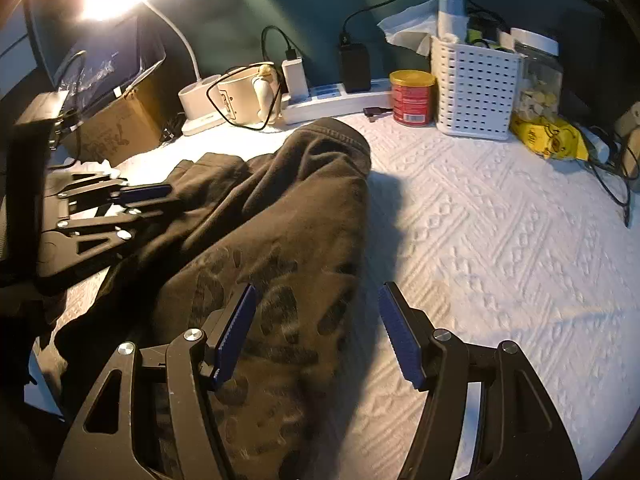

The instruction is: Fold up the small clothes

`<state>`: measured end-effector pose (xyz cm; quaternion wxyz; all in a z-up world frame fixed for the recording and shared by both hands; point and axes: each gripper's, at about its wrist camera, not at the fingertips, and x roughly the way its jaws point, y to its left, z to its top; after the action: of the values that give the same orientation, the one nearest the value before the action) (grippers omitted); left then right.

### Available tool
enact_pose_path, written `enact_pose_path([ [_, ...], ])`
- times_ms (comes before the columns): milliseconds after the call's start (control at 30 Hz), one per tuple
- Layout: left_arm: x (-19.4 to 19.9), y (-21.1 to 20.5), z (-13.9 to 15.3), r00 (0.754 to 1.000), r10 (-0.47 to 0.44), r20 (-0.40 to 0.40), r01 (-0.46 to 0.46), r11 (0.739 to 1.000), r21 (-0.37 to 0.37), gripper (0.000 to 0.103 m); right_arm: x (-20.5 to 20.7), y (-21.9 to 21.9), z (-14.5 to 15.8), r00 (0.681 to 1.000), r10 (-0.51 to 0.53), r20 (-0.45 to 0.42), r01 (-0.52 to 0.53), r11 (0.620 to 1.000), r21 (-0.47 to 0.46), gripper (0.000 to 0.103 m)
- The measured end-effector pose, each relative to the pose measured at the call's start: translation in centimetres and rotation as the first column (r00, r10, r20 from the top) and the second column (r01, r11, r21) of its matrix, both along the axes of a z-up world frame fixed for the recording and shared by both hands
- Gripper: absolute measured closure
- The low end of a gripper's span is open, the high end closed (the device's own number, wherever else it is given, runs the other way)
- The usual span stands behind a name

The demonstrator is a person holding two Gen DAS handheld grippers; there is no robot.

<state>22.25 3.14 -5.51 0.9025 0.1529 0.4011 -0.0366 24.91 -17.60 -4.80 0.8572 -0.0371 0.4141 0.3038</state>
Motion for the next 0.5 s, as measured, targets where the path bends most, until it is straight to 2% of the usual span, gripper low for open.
enact_pose_path([
  [133, -0.9, 2.8, 0.3, 0.995, 0.094, 0.026, -0.093, 0.995, -0.033, 0.088, 0.4, 1.3, 0.0, 1.0, 0.023, -0.011, -0.023, 1.0, 0.001, 0.036],
  [300, -1.7, 5.0, 0.4, 0.987, 0.16, 0.008, -0.159, 0.984, -0.082, 0.088, 0.1, 2.4, 0.5, 0.999, 0.035, -0.003, -0.035, 0.999, -0.014, 0.036],
  [333, -1.9, 5.3, 0.7, 0.986, 0.168, 0.001, -0.167, 0.979, -0.114, 0.087, -0.1, 2.6, 0.6, 0.999, 0.038, -0.001, -0.038, 0.999, -0.017, 0.036],
  [400, -2.4, 5.9, 1.8, 0.987, 0.16, -0.007, -0.157, 0.96, -0.23, 0.087, -0.4, 2.9, 0.6, 0.999, 0.044, -0.002, -0.044, 0.999, -0.024, 0.036],
  [467, -2.7, 5.3, 2.6, 0.992, 0.127, -0.002, -0.122, 0.949, -0.291, 0.076, -0.6, 3.2, 0.6, 0.999, 0.043, -0.001, -0.043, 0.999, -0.03, 0.036],
  [500, -2.9, 4.6, 2.9, 0.995, 0.099, 0.005, -0.093, 0.95, -0.299, 0.057, -0.8, 3.2, 0.6, 0.999, 0.04, -0.001, -0.04, 0.999, -0.029, 0.036],
])
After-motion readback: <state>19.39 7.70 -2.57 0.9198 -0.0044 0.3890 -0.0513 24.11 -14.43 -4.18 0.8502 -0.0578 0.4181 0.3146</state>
